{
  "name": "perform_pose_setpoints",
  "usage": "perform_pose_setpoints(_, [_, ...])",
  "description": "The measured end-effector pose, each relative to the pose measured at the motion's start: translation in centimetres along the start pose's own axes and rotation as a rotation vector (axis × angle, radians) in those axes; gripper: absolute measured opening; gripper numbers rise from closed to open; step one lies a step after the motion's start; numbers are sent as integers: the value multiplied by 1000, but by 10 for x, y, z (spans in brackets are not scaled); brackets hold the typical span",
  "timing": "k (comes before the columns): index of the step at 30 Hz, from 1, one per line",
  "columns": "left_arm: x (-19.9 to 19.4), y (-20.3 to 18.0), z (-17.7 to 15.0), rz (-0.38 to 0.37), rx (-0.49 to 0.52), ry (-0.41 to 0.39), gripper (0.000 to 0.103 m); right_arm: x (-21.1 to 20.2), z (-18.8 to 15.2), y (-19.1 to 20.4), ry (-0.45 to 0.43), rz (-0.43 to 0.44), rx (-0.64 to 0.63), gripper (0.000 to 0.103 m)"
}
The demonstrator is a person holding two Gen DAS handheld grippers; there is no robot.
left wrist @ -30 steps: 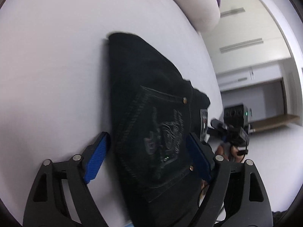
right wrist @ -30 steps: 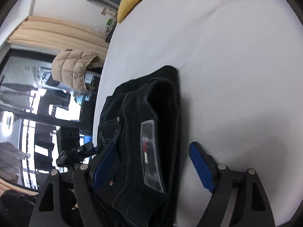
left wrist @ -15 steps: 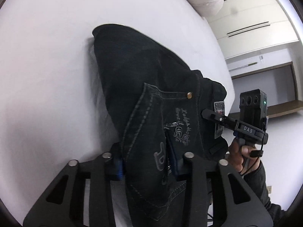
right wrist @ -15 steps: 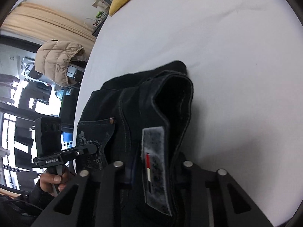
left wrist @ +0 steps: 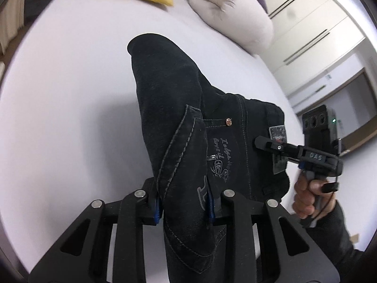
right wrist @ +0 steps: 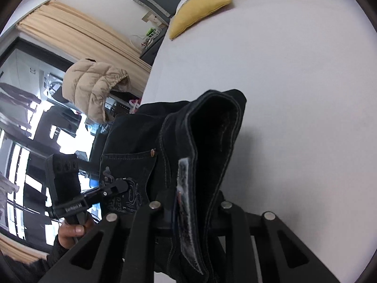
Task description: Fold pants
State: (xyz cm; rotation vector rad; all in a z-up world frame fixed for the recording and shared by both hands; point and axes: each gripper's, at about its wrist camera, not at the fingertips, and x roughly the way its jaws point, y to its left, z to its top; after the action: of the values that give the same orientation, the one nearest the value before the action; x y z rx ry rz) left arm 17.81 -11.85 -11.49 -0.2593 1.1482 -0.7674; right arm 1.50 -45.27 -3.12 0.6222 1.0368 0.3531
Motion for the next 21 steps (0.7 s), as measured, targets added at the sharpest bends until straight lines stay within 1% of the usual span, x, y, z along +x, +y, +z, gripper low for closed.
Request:
perform_pose_setpoints(4, [7, 39, 39, 77, 6, -14, 26, 53, 45, 3, 12, 22, 8, 19])
perform_pose_setpoints(6, [14, 56, 50, 103, 10, -14, 26, 73, 59, 1, 25, 26, 16, 19])
perform_pose_setpoints(9, [30, 84, 58, 138, 6, 12, 27, 100, 74, -10, 50, 27, 40, 19])
perform_pose_setpoints(11, [37, 100, 56, 159, 9, 25, 30, 116, 77, -25, 77, 13, 63, 20])
perform_pose_setpoints(13, [44, 108, 49, 187, 19, 22, 36, 122, 75, -34, 84, 18, 80, 24])
perform_pose_setpoints(14, [47, 111, 45, 204, 23, 19, 42, 122, 73, -40, 83, 30, 86, 30])
perform_pose_setpoints(15, [48, 113, 45, 211, 22, 15, 45, 122, 70, -45, 81, 34, 90, 33])
perform_pose_setpoints(16, [48, 116, 42, 215, 21, 5, 45, 121, 68, -47, 76, 47, 91, 33])
perform_pose_setpoints(18, [44, 116, 38, 238, 35, -17, 50, 120, 65, -49, 64, 68, 90, 37])
perform_pose_setpoints(19, [43, 115, 37, 252, 45, -24, 52, 118, 63, -49, 59, 70, 90, 37])
perform_pose_setpoints(20, [41, 115, 37, 272, 54, -32, 55, 117, 62, -48, 56, 68, 88, 39])
perform_pose_setpoints(21, [42, 121, 43, 287, 60, -38, 58, 116, 61, -47, 54, 62, 83, 41])
